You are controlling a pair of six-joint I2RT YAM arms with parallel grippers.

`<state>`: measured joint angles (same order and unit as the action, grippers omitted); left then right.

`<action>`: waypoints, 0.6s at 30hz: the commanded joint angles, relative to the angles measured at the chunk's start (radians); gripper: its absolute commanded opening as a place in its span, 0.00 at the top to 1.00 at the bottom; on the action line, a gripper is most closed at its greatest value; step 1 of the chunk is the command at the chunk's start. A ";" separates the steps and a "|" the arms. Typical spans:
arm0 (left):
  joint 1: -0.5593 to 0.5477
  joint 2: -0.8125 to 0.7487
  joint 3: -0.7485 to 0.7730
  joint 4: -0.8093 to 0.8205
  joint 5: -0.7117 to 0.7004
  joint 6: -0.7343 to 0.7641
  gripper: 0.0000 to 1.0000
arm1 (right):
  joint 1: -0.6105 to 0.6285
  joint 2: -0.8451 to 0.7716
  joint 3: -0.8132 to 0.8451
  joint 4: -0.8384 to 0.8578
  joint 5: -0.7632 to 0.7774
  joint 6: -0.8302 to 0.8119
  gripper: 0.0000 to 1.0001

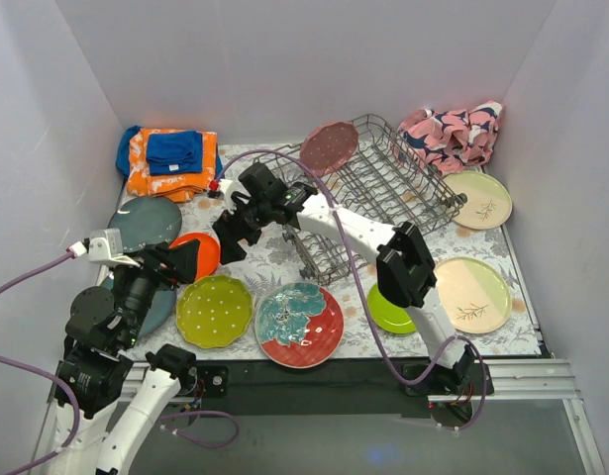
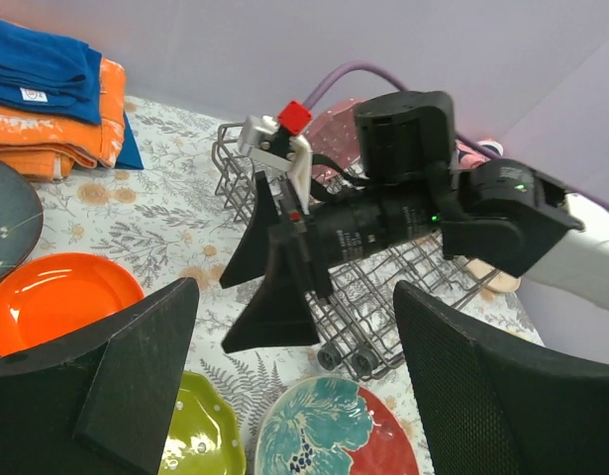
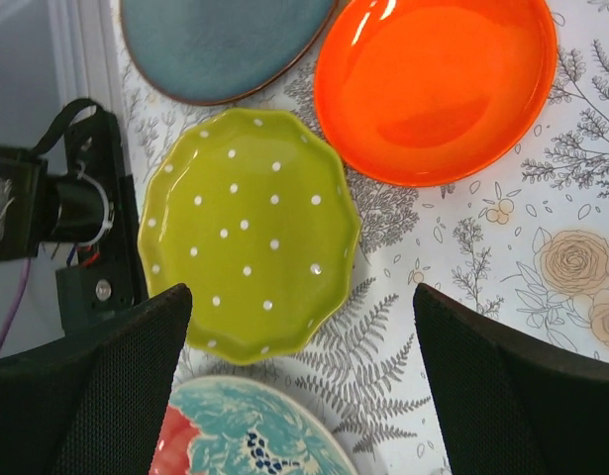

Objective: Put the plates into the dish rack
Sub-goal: Grab a plate with the right arm

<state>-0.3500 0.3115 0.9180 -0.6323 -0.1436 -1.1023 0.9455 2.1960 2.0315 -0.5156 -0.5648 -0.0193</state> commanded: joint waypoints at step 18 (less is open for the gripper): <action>0.005 0.005 0.002 -0.027 -0.048 -0.031 0.21 | 0.018 0.271 0.045 0.407 0.160 0.538 0.27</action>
<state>-0.3496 0.3069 0.9176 -0.6472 -0.1913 -1.1233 0.9581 2.4241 2.0571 -0.1978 -0.4690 0.4198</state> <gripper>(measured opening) 0.785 0.760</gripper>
